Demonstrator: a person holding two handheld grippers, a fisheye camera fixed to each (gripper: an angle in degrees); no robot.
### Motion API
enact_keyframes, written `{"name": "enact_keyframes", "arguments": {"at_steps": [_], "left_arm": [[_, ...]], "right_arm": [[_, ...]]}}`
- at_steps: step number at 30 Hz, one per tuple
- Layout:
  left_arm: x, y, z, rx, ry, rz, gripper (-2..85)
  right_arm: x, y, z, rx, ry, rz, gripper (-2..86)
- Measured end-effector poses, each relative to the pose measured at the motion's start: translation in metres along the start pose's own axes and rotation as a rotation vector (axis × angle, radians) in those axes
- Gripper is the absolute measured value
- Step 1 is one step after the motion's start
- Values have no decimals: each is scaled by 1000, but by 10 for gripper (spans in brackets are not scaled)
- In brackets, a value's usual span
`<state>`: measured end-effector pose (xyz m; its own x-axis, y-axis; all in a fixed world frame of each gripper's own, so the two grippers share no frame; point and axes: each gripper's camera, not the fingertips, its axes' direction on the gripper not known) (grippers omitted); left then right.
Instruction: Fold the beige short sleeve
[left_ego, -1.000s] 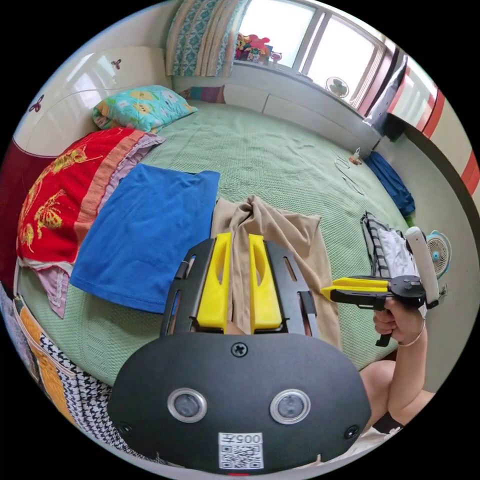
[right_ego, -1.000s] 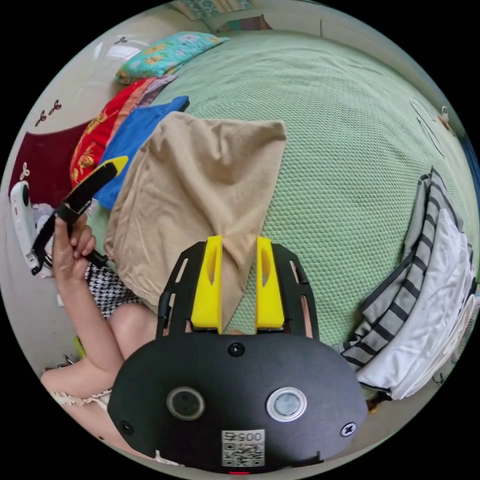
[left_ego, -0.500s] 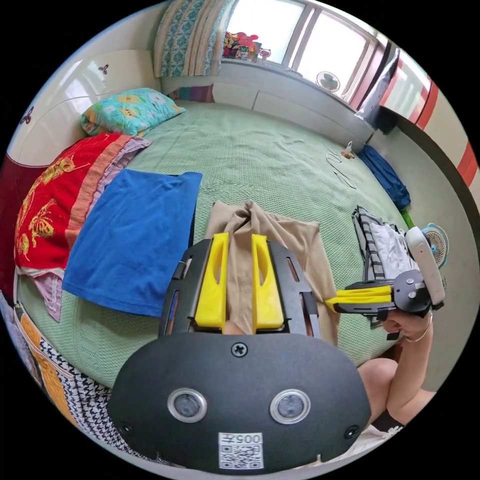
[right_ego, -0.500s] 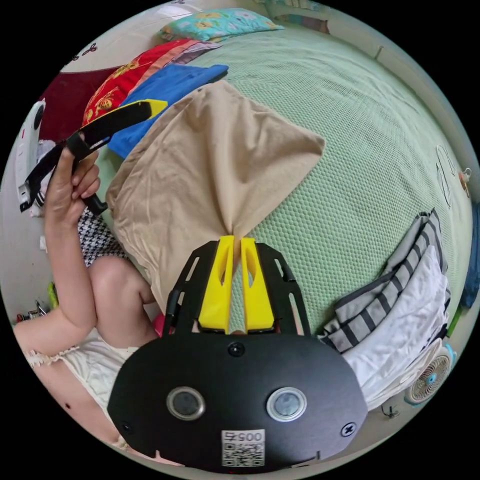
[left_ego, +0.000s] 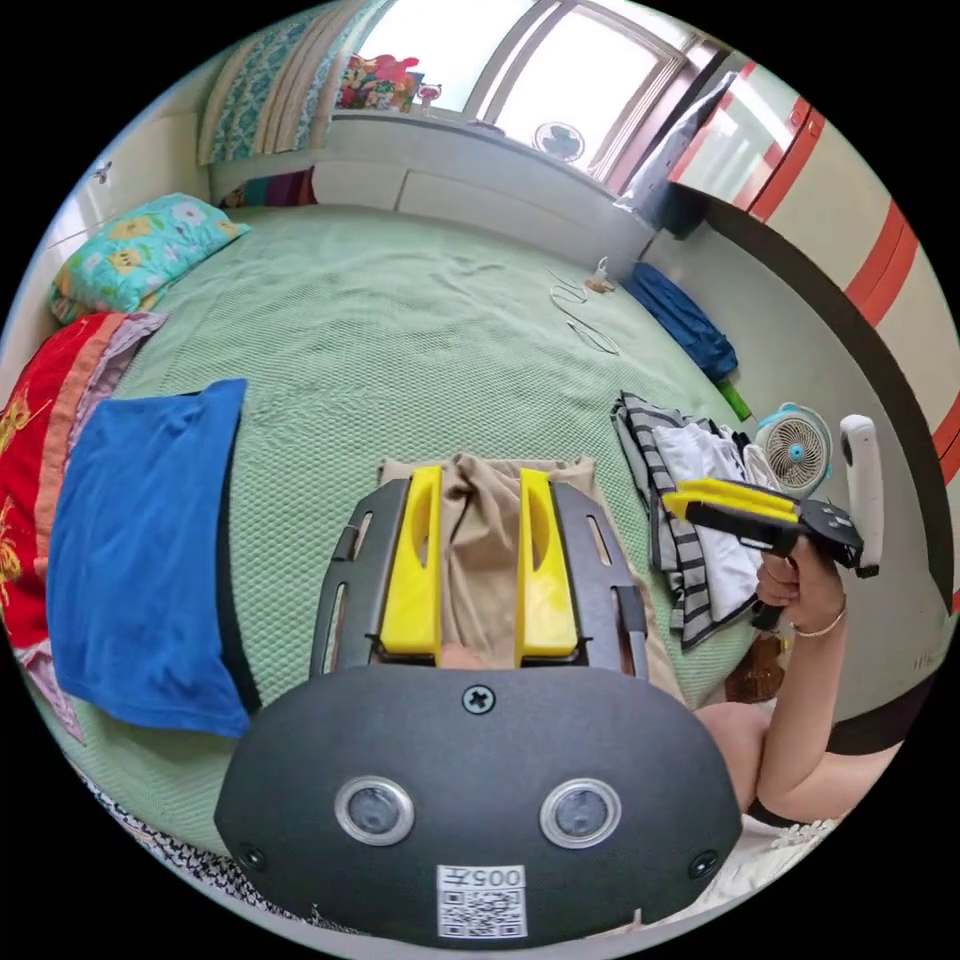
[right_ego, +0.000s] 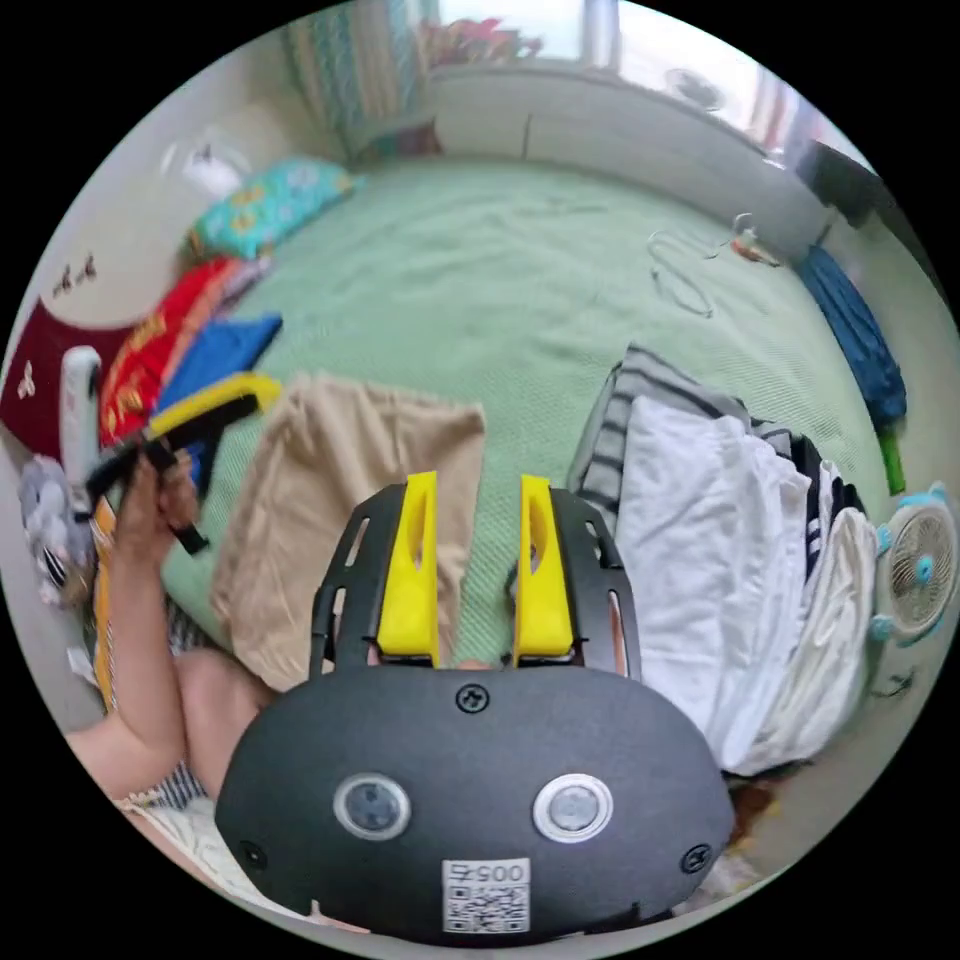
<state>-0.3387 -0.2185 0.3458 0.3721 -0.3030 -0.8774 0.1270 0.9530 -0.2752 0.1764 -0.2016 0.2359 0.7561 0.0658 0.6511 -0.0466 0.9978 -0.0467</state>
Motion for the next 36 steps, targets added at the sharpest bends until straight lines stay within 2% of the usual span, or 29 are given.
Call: {"name": "enact_keyframes", "arguments": {"at_steps": [2,4,9,11,15,17,20,22,24,26,29,32,36], "left_arm": [[0,-6,17,-20,-36,-25,119],[-6,-13,40,-55,-81,-90,122],[-6,-24,61,-123,-173,-62,85],[-11,-25,54,-95,-158,-56,61],[-30,-25,19,63,-112,-65,44],[-44,-27,29,40,-95,-69,45],[-80,-23,59,-59,10,-157,49],[-102,-20,43,4,114,-223,50],[-111,-16,18,90,63,-251,39],[-118,-11,-4,153,1,-273,14],[-119,-5,-25,187,-1,-250,3],[-101,-5,-30,146,31,-139,4],[-83,3,-29,94,-90,-77,16]], "right_arm": [[12,-1,8,40,-134,79,118],[12,-3,21,31,-164,90,107],[-3,-9,70,-107,-6,78,58],[-2,-6,77,-113,14,92,0],[4,-2,49,40,-79,151,-15],[6,0,47,104,-118,161,-15],[8,3,82,-15,-53,167,-12],[13,10,86,2,-87,188,-5],[19,9,73,12,-130,203,16],[22,11,44,97,-70,172,33],[22,18,18,101,-27,134,53],[2,34,2,77,-105,26,62],[-45,53,-10,60,-227,-177,90]]}}
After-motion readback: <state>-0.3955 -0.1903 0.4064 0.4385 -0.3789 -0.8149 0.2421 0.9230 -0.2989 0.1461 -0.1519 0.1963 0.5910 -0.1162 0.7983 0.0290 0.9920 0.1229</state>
